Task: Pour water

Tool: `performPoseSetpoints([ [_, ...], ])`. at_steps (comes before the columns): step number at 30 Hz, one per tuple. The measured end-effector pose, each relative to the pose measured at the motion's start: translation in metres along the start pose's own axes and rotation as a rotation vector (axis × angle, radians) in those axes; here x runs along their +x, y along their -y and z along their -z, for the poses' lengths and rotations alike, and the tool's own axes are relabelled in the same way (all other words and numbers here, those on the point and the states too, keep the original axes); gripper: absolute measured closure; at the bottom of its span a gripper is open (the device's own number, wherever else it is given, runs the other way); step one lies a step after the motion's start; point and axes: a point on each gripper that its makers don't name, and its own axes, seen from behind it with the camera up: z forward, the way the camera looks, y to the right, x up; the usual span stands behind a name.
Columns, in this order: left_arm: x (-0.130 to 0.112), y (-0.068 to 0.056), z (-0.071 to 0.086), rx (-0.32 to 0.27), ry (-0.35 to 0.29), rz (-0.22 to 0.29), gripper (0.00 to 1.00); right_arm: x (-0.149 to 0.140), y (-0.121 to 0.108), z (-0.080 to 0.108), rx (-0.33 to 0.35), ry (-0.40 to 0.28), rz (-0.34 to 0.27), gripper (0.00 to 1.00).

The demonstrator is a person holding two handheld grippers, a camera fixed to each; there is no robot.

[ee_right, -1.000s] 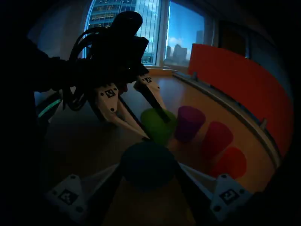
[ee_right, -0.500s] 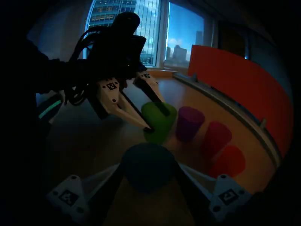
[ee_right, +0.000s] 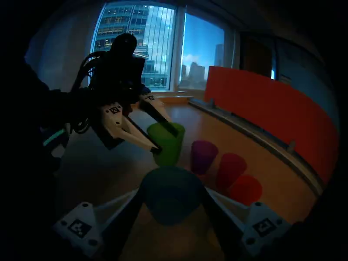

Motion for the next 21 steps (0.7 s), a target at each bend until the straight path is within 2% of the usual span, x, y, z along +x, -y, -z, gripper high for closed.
performPoseSetpoints([
  [9,0.028,0.001,0.015,0.025,-0.074,0.004,0.14,0.026,-0.005,0.023,-0.038,-0.069,-0.015,0.07],
  [15,0.042,-0.001,0.024,0.023,-0.125,0.029,0.14,0.044,-0.009,0.036,-0.057,-0.123,-0.039,0.07],
  [21,0.055,-0.001,0.032,0.027,-0.165,0.033,0.13,0.061,-0.015,0.048,-0.08,-0.17,-0.04,0.07],
])
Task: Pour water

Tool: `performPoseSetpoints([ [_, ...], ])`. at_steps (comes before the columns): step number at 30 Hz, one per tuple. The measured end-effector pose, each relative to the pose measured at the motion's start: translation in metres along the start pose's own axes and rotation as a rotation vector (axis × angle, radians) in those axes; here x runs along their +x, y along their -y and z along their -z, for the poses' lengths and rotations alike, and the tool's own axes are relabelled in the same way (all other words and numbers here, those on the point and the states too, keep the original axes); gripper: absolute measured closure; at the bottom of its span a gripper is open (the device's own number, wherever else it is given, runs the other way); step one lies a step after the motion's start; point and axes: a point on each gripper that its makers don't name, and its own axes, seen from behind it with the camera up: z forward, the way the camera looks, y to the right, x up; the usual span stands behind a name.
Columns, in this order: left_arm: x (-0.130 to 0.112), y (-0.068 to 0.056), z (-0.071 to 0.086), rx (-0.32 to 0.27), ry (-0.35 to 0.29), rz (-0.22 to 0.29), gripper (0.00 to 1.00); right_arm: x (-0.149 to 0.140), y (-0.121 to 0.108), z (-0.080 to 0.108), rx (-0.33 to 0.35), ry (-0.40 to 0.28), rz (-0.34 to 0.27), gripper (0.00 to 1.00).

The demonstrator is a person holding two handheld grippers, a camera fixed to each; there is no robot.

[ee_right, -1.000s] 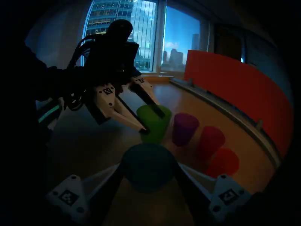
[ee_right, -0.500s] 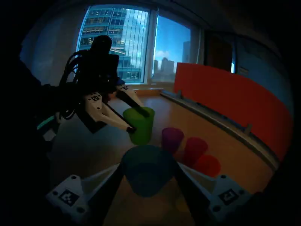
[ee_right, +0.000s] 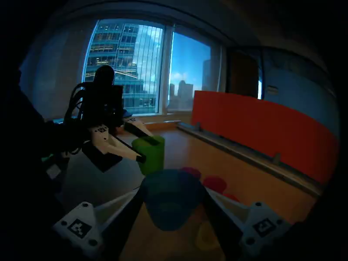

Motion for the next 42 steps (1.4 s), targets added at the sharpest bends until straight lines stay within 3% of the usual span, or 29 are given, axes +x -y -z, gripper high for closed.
performPoseSetpoints([
  [12,0.028,-0.006,0.008,-0.006,-0.073,0.01,0.13,0.028,-0.012,0.014,-0.037,-0.071,0.003,0.07],
  [42,0.047,-0.016,-0.001,-0.01,-0.114,-0.007,0.13,0.059,-0.031,0.026,-0.071,-0.145,0.023,0.07],
])
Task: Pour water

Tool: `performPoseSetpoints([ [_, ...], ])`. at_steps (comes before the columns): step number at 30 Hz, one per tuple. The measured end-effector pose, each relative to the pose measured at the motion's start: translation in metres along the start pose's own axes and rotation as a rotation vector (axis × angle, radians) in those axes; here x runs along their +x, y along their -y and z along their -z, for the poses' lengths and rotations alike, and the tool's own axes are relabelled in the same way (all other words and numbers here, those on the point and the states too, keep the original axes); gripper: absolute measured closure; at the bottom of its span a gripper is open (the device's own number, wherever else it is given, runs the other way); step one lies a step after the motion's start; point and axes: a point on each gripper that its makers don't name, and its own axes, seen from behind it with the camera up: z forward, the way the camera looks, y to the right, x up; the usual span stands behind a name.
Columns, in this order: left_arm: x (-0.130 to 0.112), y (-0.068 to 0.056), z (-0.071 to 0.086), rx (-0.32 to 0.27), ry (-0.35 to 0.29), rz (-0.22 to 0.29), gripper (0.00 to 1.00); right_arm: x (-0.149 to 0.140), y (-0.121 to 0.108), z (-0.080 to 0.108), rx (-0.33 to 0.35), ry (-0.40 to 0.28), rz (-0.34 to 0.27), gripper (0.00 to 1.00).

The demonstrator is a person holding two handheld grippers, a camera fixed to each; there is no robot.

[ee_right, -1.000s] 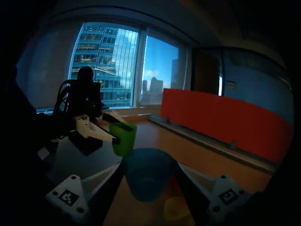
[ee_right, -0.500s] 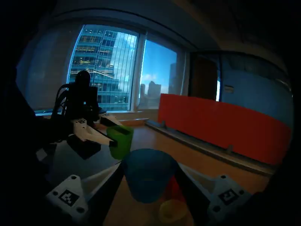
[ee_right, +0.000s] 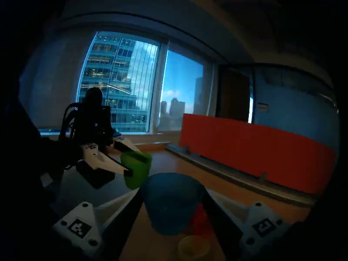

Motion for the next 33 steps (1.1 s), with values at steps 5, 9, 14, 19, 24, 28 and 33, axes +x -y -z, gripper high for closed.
performPoseSetpoints([
  [5,0.0,-0.004,-0.003,-0.01,-0.002,0.0,0.13,0.008,-0.005,0.0,-0.006,-0.019,0.001,0.07],
  [9,0.0,-0.01,-0.005,-0.018,0.002,-0.012,0.13,0.014,-0.01,0.001,-0.016,-0.033,0.009,0.07],
  [14,-0.001,-0.018,-0.007,-0.028,0.001,-0.03,0.13,0.024,-0.015,0.004,-0.023,-0.051,0.021,0.07],
  [19,0.002,-0.024,-0.01,-0.033,-0.013,-0.027,0.13,0.034,-0.019,0.006,-0.029,-0.064,0.041,0.07],
  [24,0.006,-0.029,-0.011,-0.043,-0.03,-0.005,0.13,0.044,-0.021,0.006,-0.029,-0.076,0.064,0.07],
  [28,0.009,-0.033,-0.012,-0.049,-0.04,0.007,0.13,0.051,-0.024,0.006,-0.032,-0.081,0.086,0.07],
  [33,0.01,-0.037,-0.014,-0.055,-0.043,0.009,0.13,0.061,-0.028,0.004,-0.036,-0.086,0.123,0.07],
])
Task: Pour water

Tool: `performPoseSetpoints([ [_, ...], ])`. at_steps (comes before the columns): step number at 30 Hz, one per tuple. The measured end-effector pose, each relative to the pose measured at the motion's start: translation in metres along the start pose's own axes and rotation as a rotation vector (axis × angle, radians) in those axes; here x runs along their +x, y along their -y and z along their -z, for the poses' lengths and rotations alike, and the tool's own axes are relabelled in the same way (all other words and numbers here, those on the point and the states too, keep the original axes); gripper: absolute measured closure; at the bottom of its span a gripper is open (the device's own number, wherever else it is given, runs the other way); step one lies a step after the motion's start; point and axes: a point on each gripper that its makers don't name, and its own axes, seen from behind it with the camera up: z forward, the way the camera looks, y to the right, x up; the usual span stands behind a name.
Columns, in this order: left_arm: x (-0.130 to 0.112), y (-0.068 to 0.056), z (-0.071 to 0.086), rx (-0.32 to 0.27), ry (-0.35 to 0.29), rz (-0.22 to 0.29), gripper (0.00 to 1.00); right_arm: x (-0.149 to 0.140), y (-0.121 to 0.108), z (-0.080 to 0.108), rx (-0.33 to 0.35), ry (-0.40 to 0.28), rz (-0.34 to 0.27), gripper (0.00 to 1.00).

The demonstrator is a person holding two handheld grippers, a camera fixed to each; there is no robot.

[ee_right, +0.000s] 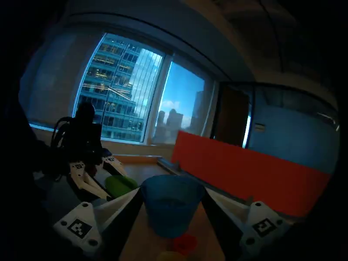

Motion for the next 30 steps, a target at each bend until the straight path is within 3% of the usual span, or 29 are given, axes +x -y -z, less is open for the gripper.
performPoseSetpoints([
  [30,0.009,-0.016,-0.004,-0.023,-0.028,0.004,0.13,0.057,-0.005,-0.017,0.008,-0.03,0.284,0.07],
])
